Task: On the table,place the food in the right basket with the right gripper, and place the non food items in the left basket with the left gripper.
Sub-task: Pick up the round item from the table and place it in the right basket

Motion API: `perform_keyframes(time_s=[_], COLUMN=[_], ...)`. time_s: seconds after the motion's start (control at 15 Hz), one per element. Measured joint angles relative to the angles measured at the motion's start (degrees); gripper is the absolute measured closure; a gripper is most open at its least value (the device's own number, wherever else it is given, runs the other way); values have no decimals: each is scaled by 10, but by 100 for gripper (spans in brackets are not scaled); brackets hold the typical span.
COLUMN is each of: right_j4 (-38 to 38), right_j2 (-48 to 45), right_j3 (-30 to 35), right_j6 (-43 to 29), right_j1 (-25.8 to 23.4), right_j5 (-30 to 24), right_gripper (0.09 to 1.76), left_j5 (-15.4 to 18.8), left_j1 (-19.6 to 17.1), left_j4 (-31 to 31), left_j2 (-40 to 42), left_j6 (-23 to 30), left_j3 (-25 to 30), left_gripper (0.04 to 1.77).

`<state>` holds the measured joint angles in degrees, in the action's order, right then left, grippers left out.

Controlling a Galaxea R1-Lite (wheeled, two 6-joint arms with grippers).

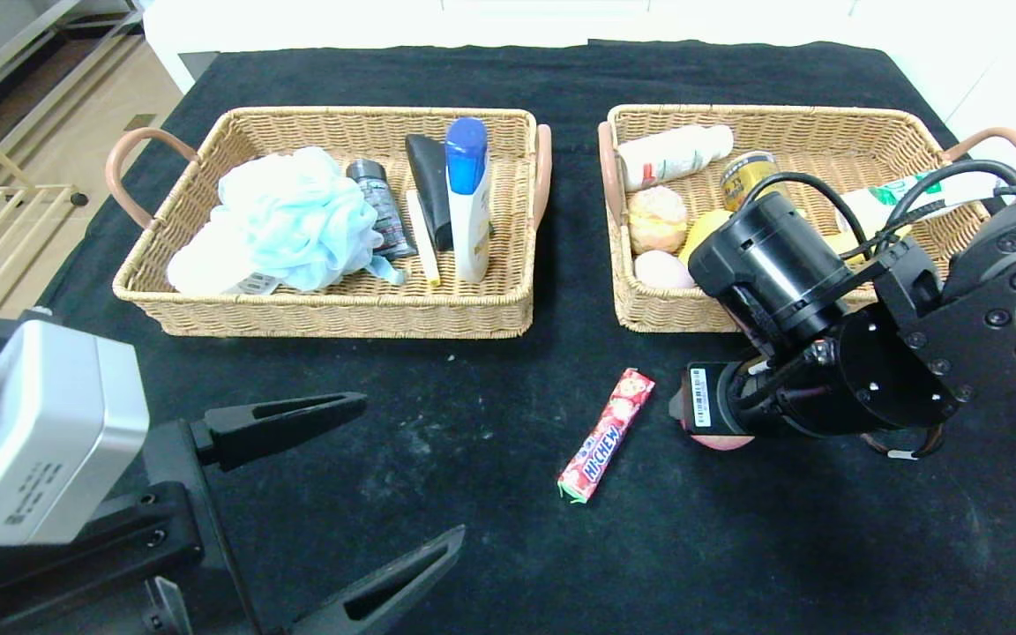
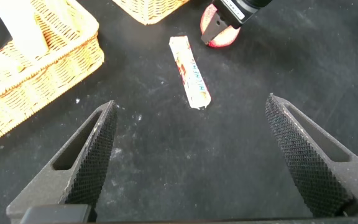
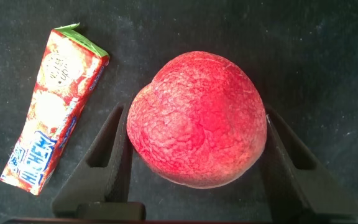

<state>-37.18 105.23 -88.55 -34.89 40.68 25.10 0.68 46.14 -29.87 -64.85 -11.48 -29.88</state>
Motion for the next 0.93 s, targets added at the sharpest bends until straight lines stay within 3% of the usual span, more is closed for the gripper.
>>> perform_keyframes(time_s=[0.93], right_j4=[-5], right_j2=[-6], right_j3=[2], right_j6=[3], right_j1=[12], right_j5=[0], right_gripper=[66], left_j5=[-2], left_j1=[11], left_j4=[-1], left_j2=[2], left_j6=[0], left_j3=[3], left_gripper=[9])
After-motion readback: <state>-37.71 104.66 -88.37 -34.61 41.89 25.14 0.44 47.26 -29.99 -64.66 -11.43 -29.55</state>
